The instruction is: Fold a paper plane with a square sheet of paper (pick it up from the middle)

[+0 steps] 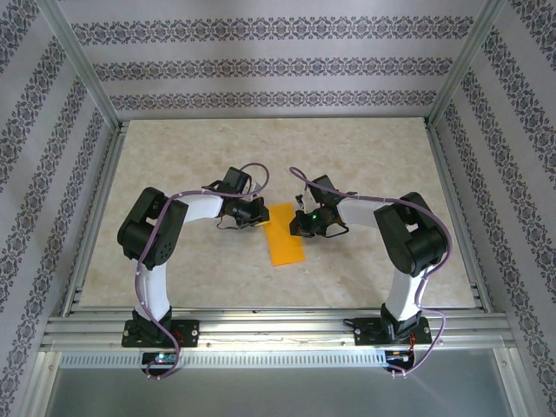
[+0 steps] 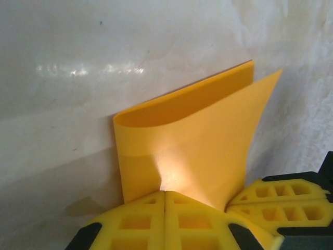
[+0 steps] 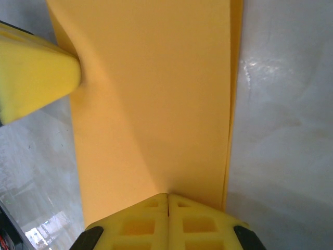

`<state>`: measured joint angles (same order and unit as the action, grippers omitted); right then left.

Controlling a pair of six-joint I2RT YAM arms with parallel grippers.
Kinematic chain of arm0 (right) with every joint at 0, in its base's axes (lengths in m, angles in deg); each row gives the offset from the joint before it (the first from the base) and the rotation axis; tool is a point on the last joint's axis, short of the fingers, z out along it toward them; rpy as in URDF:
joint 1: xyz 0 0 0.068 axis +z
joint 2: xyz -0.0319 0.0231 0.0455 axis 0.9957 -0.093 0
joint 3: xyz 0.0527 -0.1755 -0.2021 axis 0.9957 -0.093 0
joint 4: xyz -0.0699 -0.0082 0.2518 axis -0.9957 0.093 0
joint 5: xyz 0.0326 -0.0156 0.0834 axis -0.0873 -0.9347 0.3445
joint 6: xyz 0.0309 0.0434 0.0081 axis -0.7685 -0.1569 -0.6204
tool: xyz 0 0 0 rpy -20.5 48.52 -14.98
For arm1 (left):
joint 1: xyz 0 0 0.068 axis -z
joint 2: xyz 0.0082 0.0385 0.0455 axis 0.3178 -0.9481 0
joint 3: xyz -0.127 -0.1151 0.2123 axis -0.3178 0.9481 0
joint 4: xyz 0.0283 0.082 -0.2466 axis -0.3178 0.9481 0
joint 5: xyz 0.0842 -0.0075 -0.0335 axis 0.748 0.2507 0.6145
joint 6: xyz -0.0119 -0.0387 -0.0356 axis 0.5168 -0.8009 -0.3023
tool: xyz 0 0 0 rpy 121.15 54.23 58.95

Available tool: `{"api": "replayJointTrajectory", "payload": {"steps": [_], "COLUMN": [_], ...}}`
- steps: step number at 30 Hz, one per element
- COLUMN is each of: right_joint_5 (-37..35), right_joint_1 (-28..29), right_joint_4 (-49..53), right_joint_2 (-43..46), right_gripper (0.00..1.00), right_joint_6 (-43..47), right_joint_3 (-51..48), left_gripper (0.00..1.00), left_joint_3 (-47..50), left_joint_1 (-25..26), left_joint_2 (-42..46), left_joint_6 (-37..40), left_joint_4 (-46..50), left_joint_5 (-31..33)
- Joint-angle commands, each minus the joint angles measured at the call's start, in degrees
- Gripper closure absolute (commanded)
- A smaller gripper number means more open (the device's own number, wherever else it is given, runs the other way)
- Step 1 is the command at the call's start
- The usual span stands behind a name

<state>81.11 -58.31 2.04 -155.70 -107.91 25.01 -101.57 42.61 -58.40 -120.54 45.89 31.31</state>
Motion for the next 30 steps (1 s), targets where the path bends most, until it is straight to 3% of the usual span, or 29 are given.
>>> {"api": "replayJointTrajectory", "payload": {"steps": [1,13,30], "right_joint_5": [-7.64,-7.77,-7.44], "right_joint_1": [-0.95,-1.10,-1.48], "right_joint_4": [8.75,8.60,8.82], "right_joint_2": [-3.30,-3.00,-2.52], "right_gripper": [1.00,1.00,1.00], "right_joint_6": [0.24,0.46,1.14], "right_joint_3": [-3.29,-3.91,-5.14], "left_gripper": [1.00,1.00,1.00], "left_joint_3": [-2.71,-3.69,-5.65], "left_joint_1": [-0.82,-1.83,-5.06], "left_joint_2": [1.86,-4.45,-6.79], "left_joint_6": [-0.49,1.32,-3.18], "left_joint_4": [2.24,1.85,1.05], "left_joint_5": [-0.27,2.19,6.52]}}
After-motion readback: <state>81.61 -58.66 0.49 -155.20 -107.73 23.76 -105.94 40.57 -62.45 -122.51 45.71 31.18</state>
